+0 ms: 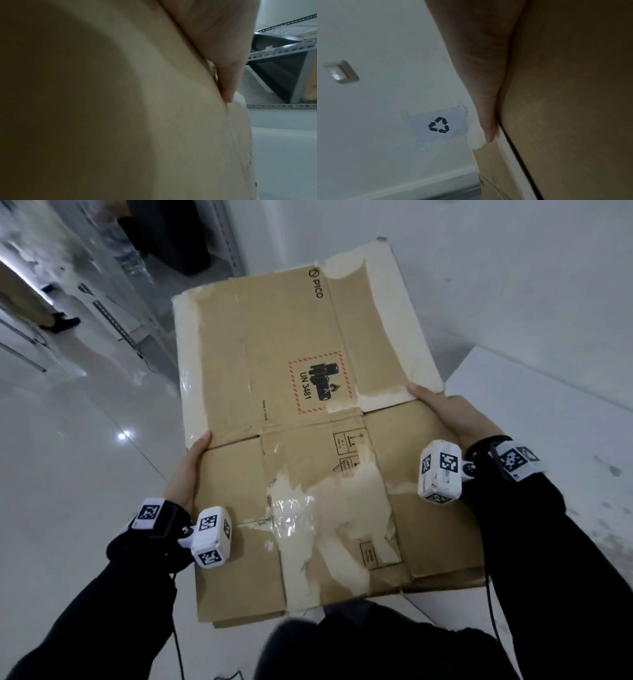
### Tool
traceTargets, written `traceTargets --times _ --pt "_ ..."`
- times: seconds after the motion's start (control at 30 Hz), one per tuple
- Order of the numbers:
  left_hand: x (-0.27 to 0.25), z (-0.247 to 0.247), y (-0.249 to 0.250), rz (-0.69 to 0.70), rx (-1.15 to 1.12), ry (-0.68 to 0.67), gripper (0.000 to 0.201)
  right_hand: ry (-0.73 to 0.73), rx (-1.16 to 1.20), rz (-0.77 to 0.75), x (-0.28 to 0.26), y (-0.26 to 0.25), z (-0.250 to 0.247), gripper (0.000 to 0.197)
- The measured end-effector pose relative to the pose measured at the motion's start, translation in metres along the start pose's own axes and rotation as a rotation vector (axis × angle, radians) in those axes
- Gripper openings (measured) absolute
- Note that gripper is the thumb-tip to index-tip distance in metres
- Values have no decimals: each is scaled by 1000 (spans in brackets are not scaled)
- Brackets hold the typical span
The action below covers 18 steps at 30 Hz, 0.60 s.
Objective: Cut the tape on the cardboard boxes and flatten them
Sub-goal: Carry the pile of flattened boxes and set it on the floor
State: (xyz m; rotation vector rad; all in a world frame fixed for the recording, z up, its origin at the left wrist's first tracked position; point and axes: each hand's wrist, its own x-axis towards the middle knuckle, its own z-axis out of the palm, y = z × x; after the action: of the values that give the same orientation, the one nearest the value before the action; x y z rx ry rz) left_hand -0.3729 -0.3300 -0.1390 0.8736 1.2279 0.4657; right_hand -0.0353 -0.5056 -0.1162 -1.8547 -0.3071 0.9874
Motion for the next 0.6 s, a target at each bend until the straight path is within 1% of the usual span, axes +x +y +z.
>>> traceTargets --times 0.07,0.1,0.13,0.2,0.23,0.3,0.37,0.47,0.53,0.6 --pt "25 -11 17 -35 25 8 49 3 22 30 15 -10 21 53" --pt "38 -15 24 -49 31 11 49 4 44 38 23 -14 30 52" --pt "50 -19 31 -63 41 13 49 9 62 53 30 -18 38 55" --pt "74 -27 43 -94 74 -16 49 24 76 100 45 -20 53 70" --pt "87 -30 48 -109 85 -39 49 43 89 105 53 -20 60 72" --pt "114 -35 63 -131 109 -74 49 84 136 111 63 -21 75 58" --pt "147 -42 78 -136 136 -123 49 142 149 158 71 -20 92 55" --pt "203 -54 102 -181 205 -218 51 231 175 192 83 -20 127 46" --pt "243 -64 119 -227 253 -286 53 297 196 222 91 -19 153 47" --pt "284 -73 136 -275 317 -343 55 365 232 265 97 -15 184 54"
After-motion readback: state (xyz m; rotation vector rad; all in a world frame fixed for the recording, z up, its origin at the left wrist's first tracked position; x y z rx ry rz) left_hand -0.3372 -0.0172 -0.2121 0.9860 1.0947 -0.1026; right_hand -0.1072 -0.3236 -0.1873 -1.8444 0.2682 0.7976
